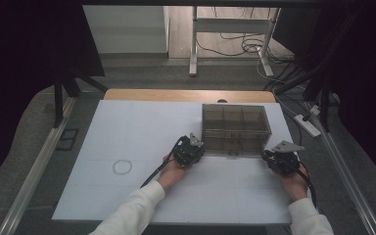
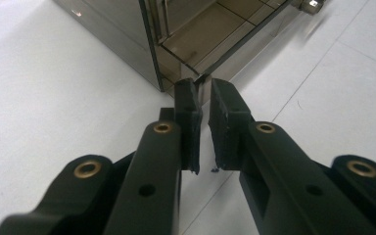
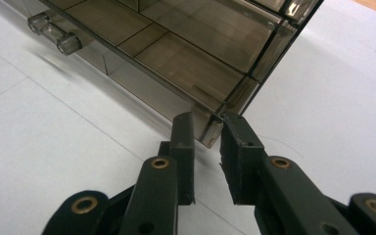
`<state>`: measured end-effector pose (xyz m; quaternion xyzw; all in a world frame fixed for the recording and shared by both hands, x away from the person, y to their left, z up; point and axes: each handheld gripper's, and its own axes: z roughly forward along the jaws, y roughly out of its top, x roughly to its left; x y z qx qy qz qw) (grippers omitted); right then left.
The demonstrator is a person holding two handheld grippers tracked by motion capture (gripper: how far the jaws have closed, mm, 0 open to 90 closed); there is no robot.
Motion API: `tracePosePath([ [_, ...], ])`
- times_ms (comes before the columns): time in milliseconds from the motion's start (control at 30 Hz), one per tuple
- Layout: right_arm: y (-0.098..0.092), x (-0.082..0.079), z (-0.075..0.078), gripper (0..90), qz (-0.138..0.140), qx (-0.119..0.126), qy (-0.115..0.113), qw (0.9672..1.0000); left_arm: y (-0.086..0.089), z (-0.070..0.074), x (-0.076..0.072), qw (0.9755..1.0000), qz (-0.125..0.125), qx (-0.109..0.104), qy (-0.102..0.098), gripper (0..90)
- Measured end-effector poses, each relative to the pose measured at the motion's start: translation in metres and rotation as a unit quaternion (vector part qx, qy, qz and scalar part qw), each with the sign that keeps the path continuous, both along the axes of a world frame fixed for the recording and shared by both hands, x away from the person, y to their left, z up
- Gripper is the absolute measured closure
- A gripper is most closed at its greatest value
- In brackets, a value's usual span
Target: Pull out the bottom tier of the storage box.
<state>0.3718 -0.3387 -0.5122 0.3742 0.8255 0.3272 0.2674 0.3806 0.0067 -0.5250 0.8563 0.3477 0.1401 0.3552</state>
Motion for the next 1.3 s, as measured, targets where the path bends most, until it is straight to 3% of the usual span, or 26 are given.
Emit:
tracePosePath([
  [1300, -0.001, -0.012, 0.001, 75.8, 0.006, 0.002, 0.0, 1.0, 0.002, 0.001, -0.012, 1.0, -0.008, 0.0, 0.004, 82.1],
])
